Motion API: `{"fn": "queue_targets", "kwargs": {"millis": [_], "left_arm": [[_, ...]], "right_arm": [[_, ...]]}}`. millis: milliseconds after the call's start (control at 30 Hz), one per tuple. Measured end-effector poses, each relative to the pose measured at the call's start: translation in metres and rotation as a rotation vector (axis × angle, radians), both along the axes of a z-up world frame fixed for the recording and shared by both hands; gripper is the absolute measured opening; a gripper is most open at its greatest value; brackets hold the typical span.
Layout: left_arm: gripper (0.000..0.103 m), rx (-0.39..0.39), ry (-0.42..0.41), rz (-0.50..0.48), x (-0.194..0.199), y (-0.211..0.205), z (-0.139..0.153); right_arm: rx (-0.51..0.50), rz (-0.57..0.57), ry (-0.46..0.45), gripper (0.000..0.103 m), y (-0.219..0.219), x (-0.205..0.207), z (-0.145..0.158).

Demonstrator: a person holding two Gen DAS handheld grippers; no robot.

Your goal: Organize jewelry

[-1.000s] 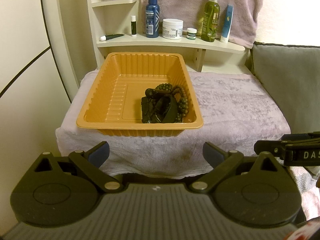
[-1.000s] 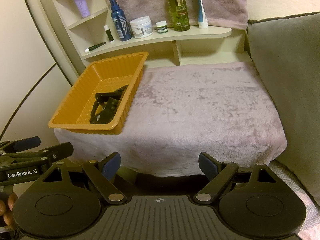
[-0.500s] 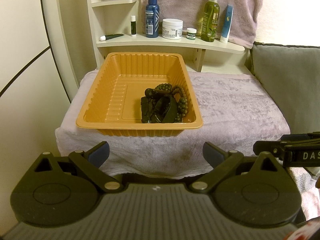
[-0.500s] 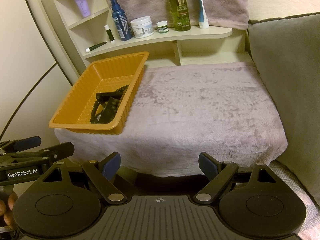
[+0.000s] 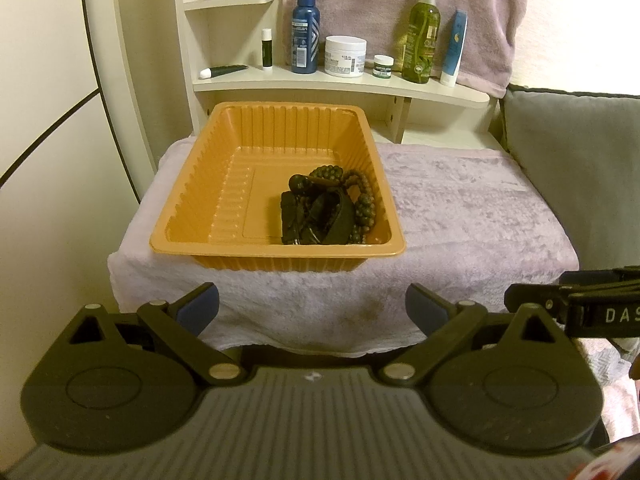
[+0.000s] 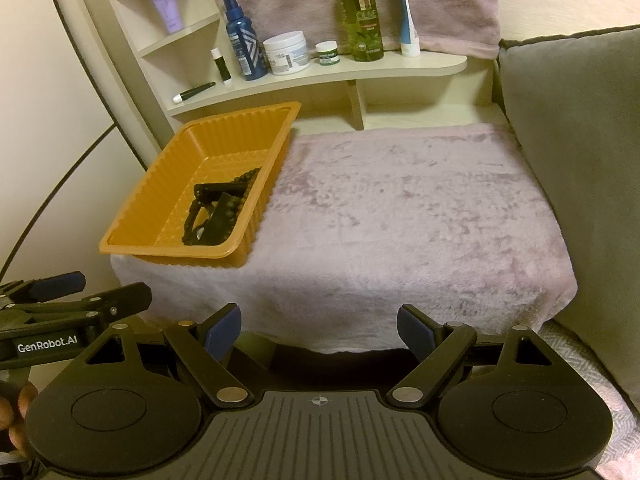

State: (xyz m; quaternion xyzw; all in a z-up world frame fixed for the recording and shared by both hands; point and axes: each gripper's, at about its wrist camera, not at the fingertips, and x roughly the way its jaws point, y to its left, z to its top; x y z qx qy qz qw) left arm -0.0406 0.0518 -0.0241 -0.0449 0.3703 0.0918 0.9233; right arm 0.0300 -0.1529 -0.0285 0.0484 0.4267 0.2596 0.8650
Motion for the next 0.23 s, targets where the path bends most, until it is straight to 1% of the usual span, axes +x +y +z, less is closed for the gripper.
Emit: {"fn": "queue_targets", "kwargs": {"millis": [233], "left_arm": [[0.099, -0.013, -0.027, 0.008, -0.003, 0.0015, -0.0014]], "right_arm": [[0.002, 0.007, -0.002, 0.085, 0.0001, -0.0006, -0.0005]]}}
